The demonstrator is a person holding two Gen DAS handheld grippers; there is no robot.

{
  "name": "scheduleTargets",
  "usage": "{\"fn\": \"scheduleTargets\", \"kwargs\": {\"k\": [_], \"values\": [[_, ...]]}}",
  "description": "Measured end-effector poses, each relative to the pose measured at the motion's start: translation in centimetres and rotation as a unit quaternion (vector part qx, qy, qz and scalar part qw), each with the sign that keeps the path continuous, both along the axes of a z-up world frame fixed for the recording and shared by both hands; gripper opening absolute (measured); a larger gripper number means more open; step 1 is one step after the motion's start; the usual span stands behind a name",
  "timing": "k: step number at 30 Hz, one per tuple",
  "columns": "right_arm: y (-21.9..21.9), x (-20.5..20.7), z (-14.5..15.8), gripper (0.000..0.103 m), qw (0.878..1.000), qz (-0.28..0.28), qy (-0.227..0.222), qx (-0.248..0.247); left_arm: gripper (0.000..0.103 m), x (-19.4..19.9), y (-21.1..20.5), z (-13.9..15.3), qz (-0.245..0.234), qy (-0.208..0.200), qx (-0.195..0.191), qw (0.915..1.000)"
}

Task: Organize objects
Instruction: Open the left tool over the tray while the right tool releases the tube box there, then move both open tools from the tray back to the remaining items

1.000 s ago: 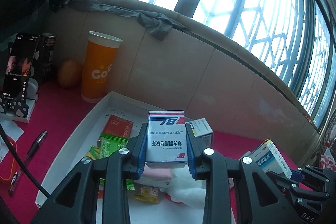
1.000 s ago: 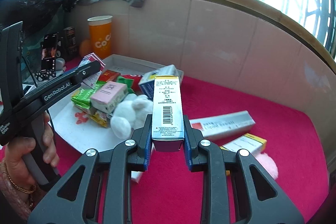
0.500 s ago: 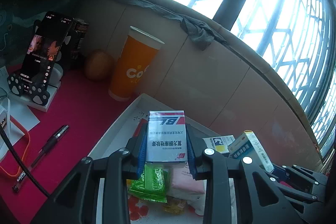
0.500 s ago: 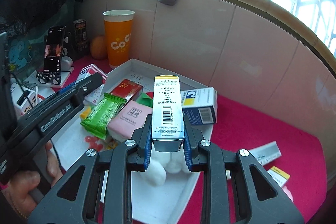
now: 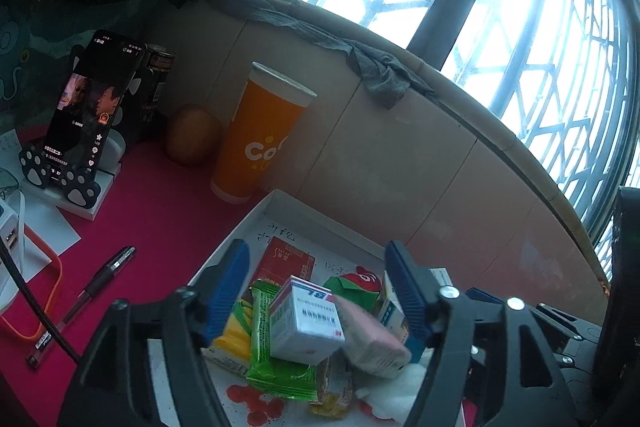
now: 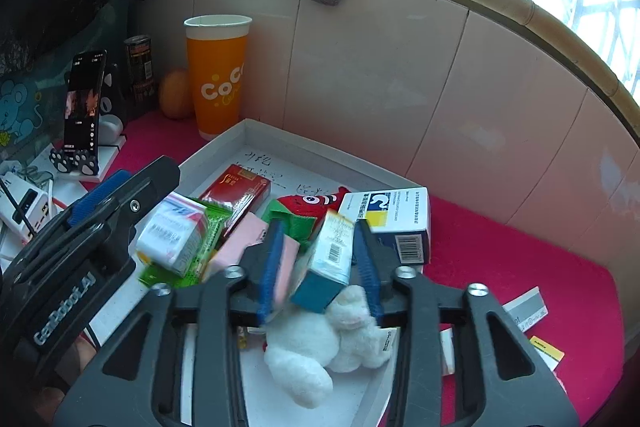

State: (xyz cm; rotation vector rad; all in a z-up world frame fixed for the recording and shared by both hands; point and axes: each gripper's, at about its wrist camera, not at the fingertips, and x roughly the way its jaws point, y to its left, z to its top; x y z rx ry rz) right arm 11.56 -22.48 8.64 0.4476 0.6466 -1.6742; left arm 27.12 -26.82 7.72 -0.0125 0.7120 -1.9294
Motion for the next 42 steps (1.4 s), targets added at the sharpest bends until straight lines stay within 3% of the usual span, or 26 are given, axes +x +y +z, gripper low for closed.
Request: {"fn": "scheduleTargets", "kwargs": {"k": [1,4,9,14,30,42], "values": [[0.2,-0.1,0.1,0.061,1.000,-0.002,0.000,-0.002,0.085,0.0,0.1,0.1,-0.001,0.001,-0.004,1.0000],[0.9,-0.2,0.2,0.081,1.000,-0.008,0.002,-0.008,0.101,-0.2,0.3,0.3,-0.006,0.006,-0.010,0.9999],[2.2,-0.6,0.4,0.084,1.000,-0.012,-0.016,-0.014,0.103,-0.3,0.9,0.8,0.002,0.002,-0.027,0.9996],[3.6,-1.3,0.2,0.100,0.999,-0.022,-0.045,-0.020,0.103,-0.5,1.1,1.0,-0.006,0.001,-0.034,0.9994],[9.8,-4.8,0.4,0.103,0.988,-0.070,-0.121,-0.062,0.103,-0.6,1.5,1.1,-0.012,0.007,-0.036,0.9993],[14.4,-9.4,-1.8,0.103,0.979,-0.128,-0.150,-0.058,0.103,-1.8,2.2,1.1,-0.039,-0.007,-0.045,0.9982]]}}
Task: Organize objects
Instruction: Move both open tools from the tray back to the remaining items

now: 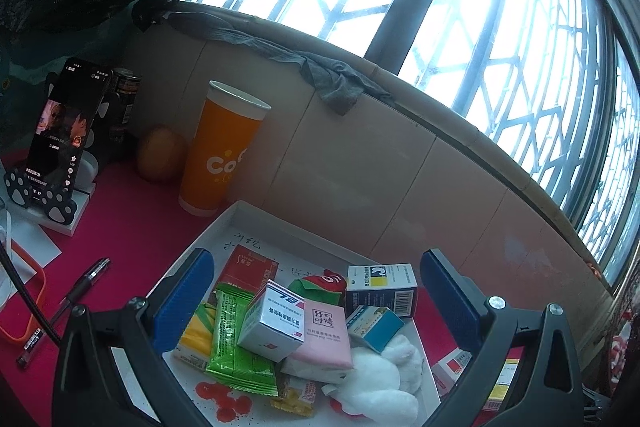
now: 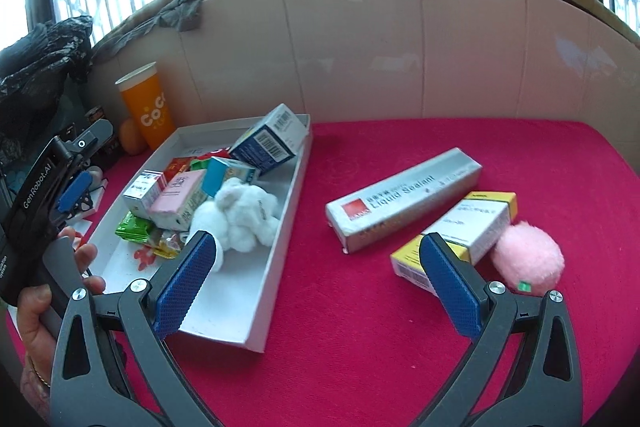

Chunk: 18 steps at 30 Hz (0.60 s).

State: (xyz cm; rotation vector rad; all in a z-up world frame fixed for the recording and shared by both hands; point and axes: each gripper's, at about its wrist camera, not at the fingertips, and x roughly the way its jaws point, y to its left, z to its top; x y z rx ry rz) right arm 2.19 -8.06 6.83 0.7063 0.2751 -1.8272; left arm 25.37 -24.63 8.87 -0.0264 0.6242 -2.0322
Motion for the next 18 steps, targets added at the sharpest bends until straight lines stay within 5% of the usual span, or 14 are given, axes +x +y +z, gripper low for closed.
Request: {"fn": "scheduleTargets", "kwargs": {"k": [11,18], "values": [[6.4,-6.3,0.3,0.103,0.994,-0.102,-0.012,-0.025,0.103,-1.6,1.5,0.5,-0.065,0.006,-0.030,0.9974],[10.5,-10.8,-0.7,0.103,0.986,-0.165,-0.025,-0.016,0.103,-4.3,3.2,0.5,-0.144,-0.010,-0.045,0.9885]]}}
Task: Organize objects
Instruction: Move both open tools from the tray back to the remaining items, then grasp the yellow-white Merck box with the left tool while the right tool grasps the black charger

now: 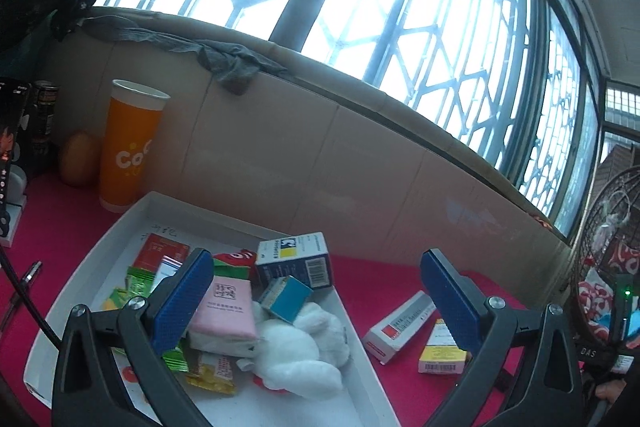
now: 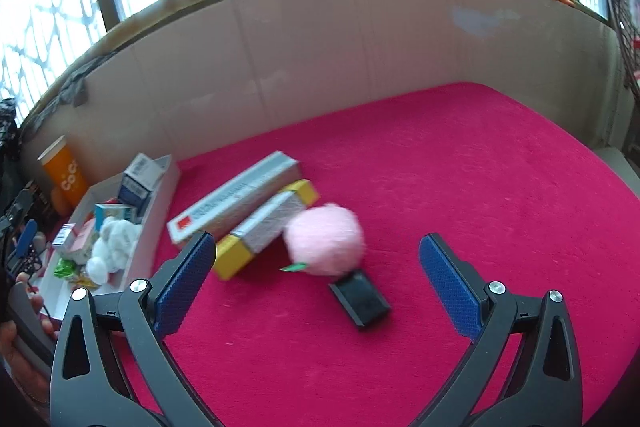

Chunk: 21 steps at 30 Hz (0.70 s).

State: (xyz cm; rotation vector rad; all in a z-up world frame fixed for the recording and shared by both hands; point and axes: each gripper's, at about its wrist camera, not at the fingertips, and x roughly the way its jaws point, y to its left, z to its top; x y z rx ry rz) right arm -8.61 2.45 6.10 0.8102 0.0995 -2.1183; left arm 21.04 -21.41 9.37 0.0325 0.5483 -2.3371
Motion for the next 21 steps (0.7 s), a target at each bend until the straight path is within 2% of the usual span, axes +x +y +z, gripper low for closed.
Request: {"fn": "scheduleTargets", "kwargs": {"k": [3,6,8,9,14,17,18,19,21], "values": [[1.0,-1.4,-1.0,0.103,1.000,-0.004,-0.011,0.022,0.103,-1.3,0.7,-0.1,-0.061,-0.002,0.014,0.9980],[1.3,-2.2,-2.7,0.103,0.998,0.017,-0.017,0.058,0.103,-3.3,1.7,-0.6,-0.160,-0.010,0.058,0.9853],[1.0,-2.2,-3.9,0.103,0.996,0.040,-0.022,0.079,0.103,-5.1,3.4,-0.9,-0.215,-0.031,0.057,0.9745],[0.8,-2.1,-4.3,0.103,0.995,0.049,-0.021,0.086,0.103,-6.3,4.7,-1.0,-0.237,-0.055,0.046,0.9689],[-0.7,-1.6,-5.7,0.101,0.988,0.081,0.005,0.128,0.103,-10.2,8.2,-2.0,-0.290,-0.129,0.026,0.9481],[-1.6,-1.9,-6.2,0.097,0.985,0.096,-0.001,0.140,0.103,-11.4,8.1,-2.4,-0.290,-0.151,0.041,0.9440],[-1.7,-2.1,-6.3,0.094,0.985,0.098,-0.005,0.141,0.103,-11.6,7.8,-2.5,-0.286,-0.156,0.050,0.9441],[-1.8,-2.5,-6.4,0.083,0.985,0.097,-0.013,0.141,0.103,-12.0,7.5,-2.6,-0.283,-0.163,0.061,0.9434],[-1.9,-2.9,-6.5,0.080,0.985,0.097,-0.019,0.141,0.103,-13.0,6.9,-2.9,-0.279,-0.181,0.077,0.9399]]}}
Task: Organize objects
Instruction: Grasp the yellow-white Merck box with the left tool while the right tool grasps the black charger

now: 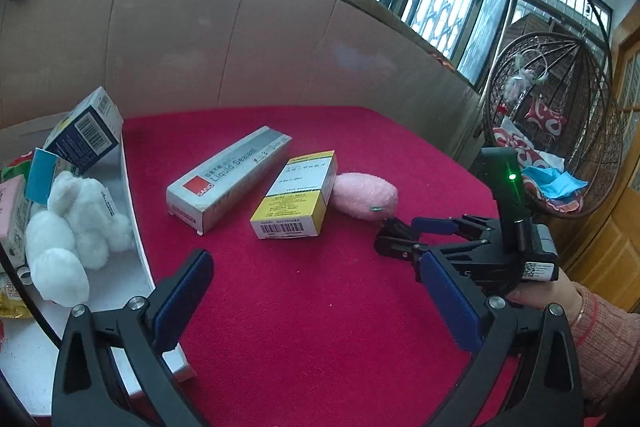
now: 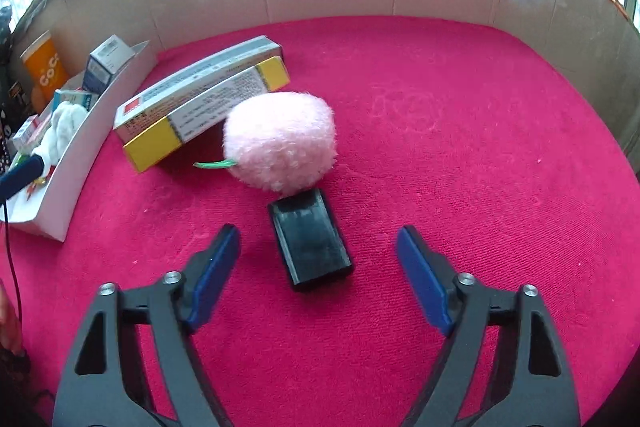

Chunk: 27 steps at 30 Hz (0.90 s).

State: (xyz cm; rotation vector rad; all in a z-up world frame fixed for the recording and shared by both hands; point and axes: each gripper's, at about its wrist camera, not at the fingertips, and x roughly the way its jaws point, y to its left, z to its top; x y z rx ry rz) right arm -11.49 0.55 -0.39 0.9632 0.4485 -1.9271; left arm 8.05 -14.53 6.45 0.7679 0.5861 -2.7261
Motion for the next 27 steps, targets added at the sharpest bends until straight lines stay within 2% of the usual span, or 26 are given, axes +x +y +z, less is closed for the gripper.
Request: {"fn": "scheduleTargets", "kwargs": {"k": [1,3,4,5,8,10,17,21,24,27], "values": [[0.0,-0.1,0.1,0.074,1.000,0.004,0.002,-0.001,0.103,-0.7,-0.3,-0.2,0.000,-0.016,0.000,0.9999],[-0.1,-0.1,0.1,0.068,1.000,0.012,0.008,0.003,0.103,-2.2,-0.4,-0.8,0.001,-0.046,-0.006,0.9989],[-0.1,0.0,0.1,0.060,1.000,0.020,0.008,0.002,0.103,-2.7,-0.6,-0.9,0.003,-0.056,-0.006,0.9984],[-0.1,0.0,0.2,0.049,1.000,0.025,0.007,-0.001,0.103,-3.5,-0.7,-1.0,0.003,-0.065,-0.002,0.9979],[-0.1,0.1,0.2,0.034,0.999,0.039,-0.002,-0.012,0.103,-5.4,-1.6,-1.2,0.007,-0.073,0.029,0.9969],[-0.1,-0.2,0.2,0.031,0.999,0.041,-0.014,-0.022,0.103,-6.6,-2.1,-1.3,0.013,-0.076,0.041,0.9962],[0.8,-0.8,0.0,0.031,0.997,0.039,-0.051,-0.047,0.103,-10.2,-3.6,-2.6,0.033,-0.107,0.052,0.9924],[1.0,-1.2,-0.1,0.031,0.995,0.037,-0.069,-0.059,0.103,-10.4,-5.1,-4.1,0.036,-0.118,0.077,0.9894],[1.1,-1.3,-0.1,0.031,0.994,0.037,-0.076,-0.063,0.103,-10.5,-5.2,-4.4,0.033,-0.122,0.061,0.9901],[1.3,-1.8,-0.2,0.031,0.993,0.038,-0.088,-0.071,0.103,-10.3,-5.4,-4.4,0.024,-0.120,0.073,0.9898]]}}
